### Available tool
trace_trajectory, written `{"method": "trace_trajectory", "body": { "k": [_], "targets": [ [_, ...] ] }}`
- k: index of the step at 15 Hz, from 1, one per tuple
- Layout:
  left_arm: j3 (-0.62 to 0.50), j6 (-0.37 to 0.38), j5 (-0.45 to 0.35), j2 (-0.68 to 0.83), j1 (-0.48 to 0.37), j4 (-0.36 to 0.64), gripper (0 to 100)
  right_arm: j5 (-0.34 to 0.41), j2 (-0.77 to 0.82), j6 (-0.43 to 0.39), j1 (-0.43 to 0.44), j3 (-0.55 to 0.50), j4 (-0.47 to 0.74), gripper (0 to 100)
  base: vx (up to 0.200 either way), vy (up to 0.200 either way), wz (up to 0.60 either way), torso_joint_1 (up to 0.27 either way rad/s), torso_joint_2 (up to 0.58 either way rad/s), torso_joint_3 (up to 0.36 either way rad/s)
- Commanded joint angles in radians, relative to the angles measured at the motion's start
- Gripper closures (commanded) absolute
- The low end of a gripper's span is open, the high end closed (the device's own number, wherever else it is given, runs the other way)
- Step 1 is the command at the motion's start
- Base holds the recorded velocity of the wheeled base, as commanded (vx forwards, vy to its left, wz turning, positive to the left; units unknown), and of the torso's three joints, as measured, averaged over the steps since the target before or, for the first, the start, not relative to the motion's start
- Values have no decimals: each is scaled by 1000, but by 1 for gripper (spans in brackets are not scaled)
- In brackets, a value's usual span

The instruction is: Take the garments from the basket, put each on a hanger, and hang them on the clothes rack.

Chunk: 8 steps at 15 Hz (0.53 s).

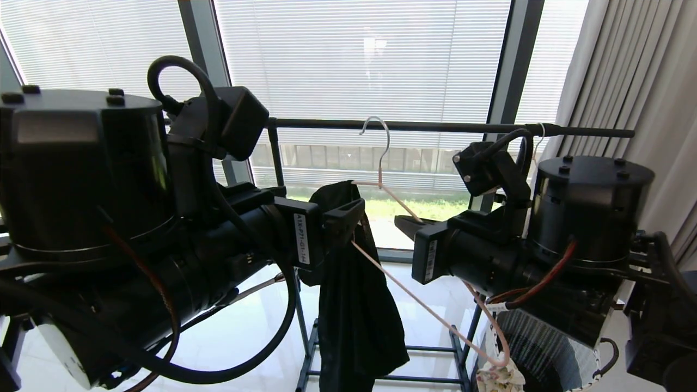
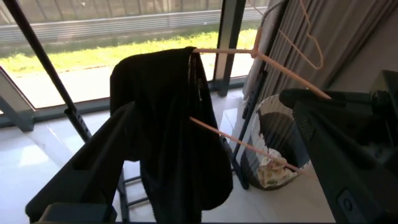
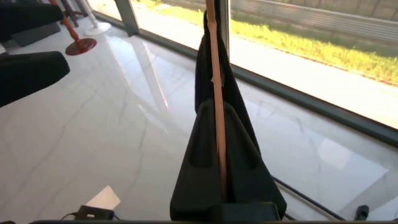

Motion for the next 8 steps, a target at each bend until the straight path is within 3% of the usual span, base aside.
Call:
{"method": "trace_trajectory", "body": {
  "k": [1, 6, 8],
  "targets": [
    [30, 1, 1, -30, 14, 0, 0, 1, -45, -40, -31, 26, -21, 100, 0, 0, 0, 0, 0, 0],
    [88, 5, -31, -45, 117, -7, 0, 6, -147, -126, -90, 72, -44, 100, 0, 0, 0, 0, 0, 0],
    [119, 96, -194, -66, 162, -7, 0, 58, -236, -158, -89, 159, -44, 100, 0, 0, 0, 0, 0, 0]
  ]
}}
